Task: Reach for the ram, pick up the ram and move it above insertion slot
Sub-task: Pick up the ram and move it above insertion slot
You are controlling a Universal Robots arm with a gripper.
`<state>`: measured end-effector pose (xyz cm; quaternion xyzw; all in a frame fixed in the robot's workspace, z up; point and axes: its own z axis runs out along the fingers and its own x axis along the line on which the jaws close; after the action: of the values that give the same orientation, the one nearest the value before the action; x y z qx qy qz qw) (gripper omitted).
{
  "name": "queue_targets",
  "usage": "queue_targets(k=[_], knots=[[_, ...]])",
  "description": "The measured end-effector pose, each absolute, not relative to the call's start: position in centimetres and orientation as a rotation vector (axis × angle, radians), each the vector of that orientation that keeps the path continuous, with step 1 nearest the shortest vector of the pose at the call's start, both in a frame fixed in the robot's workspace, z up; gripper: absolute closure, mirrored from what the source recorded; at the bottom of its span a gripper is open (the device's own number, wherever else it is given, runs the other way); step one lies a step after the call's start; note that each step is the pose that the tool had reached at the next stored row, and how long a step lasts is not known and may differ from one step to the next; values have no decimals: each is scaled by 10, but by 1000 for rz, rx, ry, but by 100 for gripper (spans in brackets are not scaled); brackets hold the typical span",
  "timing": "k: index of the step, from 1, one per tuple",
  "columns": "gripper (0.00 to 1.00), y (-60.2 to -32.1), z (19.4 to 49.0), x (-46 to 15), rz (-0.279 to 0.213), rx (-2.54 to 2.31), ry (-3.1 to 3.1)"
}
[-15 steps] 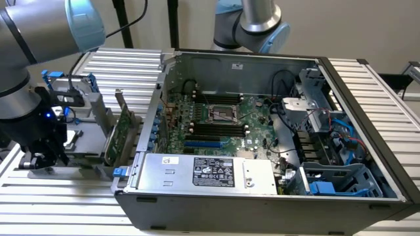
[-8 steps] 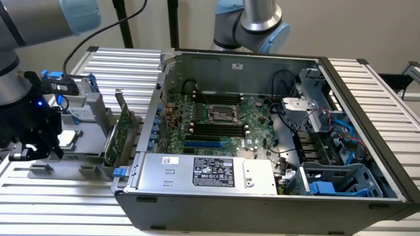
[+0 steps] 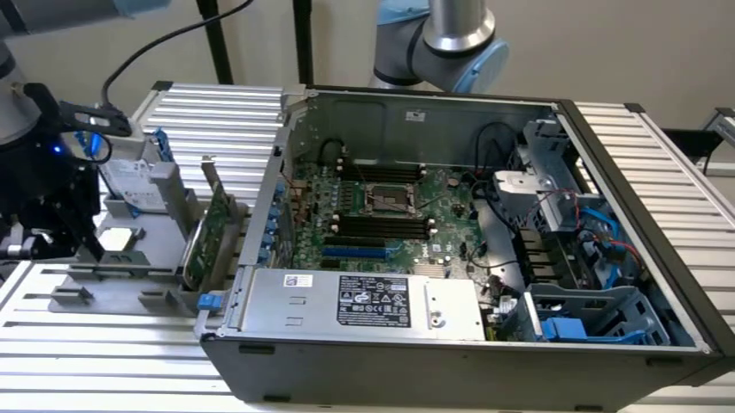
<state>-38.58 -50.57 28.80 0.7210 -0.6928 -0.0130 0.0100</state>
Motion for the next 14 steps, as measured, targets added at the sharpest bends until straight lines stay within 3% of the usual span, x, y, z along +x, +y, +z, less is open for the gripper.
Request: queue_targets(k=[14], knots=[[87,-506,351,-352,-46,2266,-2152]])
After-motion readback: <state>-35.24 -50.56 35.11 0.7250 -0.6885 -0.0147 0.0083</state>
